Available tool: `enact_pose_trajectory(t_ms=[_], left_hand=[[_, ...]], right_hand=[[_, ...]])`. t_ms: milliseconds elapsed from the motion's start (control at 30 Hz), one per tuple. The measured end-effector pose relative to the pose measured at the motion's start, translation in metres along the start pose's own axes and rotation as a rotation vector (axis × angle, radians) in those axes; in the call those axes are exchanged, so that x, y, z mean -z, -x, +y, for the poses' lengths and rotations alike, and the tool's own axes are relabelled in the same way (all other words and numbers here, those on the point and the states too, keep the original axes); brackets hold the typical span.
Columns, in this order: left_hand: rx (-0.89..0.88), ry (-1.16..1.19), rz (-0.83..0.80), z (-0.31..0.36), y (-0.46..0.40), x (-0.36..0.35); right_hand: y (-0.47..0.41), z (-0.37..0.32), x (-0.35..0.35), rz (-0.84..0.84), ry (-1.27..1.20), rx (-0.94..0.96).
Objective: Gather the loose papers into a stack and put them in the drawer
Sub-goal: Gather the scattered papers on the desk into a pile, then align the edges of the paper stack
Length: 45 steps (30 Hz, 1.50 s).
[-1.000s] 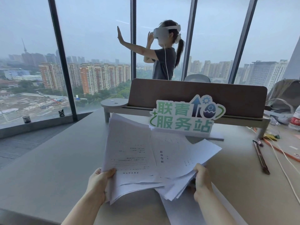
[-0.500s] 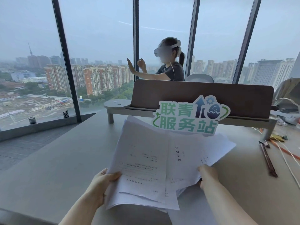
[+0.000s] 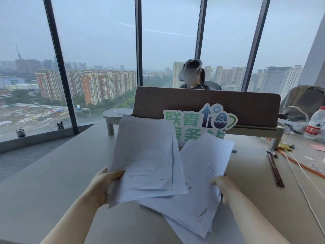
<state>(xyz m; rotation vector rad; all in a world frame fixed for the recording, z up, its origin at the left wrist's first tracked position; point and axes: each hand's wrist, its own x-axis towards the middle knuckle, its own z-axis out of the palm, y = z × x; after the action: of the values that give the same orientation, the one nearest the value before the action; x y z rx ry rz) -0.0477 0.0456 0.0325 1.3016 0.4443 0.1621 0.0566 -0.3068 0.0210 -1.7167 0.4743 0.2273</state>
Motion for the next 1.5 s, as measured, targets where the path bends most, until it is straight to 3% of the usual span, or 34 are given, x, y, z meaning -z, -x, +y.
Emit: enact_pose_trajectory(t_ms=[333, 500, 633, 733, 800, 867, 1000, 1100, 1400, 1500], left_hand=[[0.022, -0.315, -0.09, -0.049, 0.004, -0.068], [-0.07, -0.424, -0.076, -0.056, -0.001, -0.072], [-0.219, -0.502, 0.061, -0.038, -0.011, -0.063], [-0.292, -0.416, 0.067, -0.013, -0.014, -0.059], [-0.284, -0.234, -0.003, 0.007, -0.014, -0.059], [-0.304, -0.058, -0.079, 0.027, -0.017, -0.056], [-0.473, 0.045, -0.135, 0.057, -0.013, -0.055], [-0.509, 0.028, -0.147, 0.054, -0.001, -0.063], [-0.4, -0.165, -0.165, 0.008, 0.002, -0.065], [-0.427, -0.211, -0.077, 0.013, 0.004, -0.072]], right_hand=[[0.009, 0.01, -0.01, -0.307, 0.038, 0.036], [0.007, 0.013, -0.025, -0.163, 0.233, 0.138], [0.025, -0.013, -0.027, -0.241, 0.058, 0.284], [0.048, -0.039, -0.023, -0.243, -0.095, 0.48], [0.066, -0.056, -0.02, -0.261, -0.182, 0.585], [0.082, -0.069, -0.018, -0.304, -0.25, 0.658], [0.101, -0.082, -0.012, -0.426, -0.342, 0.752], [0.096, -0.076, -0.019, -0.473, -0.267, 0.728], [0.079, -0.034, -0.039, -0.344, -0.198, 0.614], [0.078, -0.04, -0.039, -0.31, -0.178, 0.604]])
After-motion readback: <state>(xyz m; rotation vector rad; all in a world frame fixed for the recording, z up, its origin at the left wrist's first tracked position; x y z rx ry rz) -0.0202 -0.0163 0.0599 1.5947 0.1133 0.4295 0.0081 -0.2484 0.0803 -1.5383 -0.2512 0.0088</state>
